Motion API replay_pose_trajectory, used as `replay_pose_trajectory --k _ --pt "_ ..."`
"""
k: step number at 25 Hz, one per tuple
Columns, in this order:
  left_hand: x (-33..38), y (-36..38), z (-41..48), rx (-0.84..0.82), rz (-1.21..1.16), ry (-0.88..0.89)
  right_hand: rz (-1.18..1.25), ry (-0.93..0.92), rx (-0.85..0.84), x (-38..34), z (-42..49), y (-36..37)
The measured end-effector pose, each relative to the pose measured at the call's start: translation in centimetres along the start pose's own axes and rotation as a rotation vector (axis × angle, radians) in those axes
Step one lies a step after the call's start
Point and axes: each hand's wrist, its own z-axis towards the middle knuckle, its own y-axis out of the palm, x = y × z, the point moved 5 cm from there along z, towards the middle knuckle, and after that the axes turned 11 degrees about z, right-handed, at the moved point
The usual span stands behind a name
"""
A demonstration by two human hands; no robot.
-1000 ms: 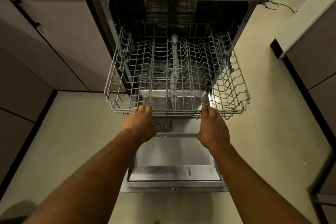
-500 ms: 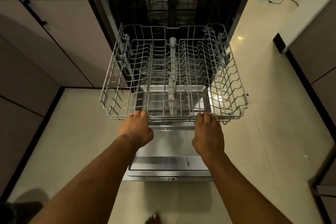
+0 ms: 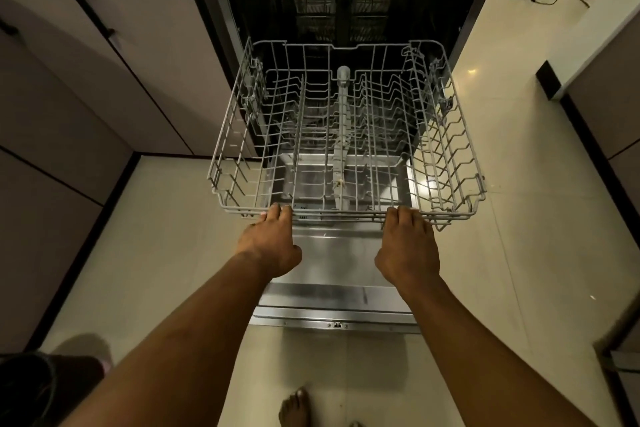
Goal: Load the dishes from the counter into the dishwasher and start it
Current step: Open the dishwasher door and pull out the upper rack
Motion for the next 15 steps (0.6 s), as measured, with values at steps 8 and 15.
replay_pose_trajectory --k 8,15 --pt "-4.3 0.3 -6.0 0.096 0.01 -0.136 0.062 -0.133 0.02 -4.8 -3.2 -0.9" --pt "-7.7 -5.2 -14.5 0.131 -0.122 -0.276 0.127 -0.267 -0.012 -13.2 -7.9 -5.9"
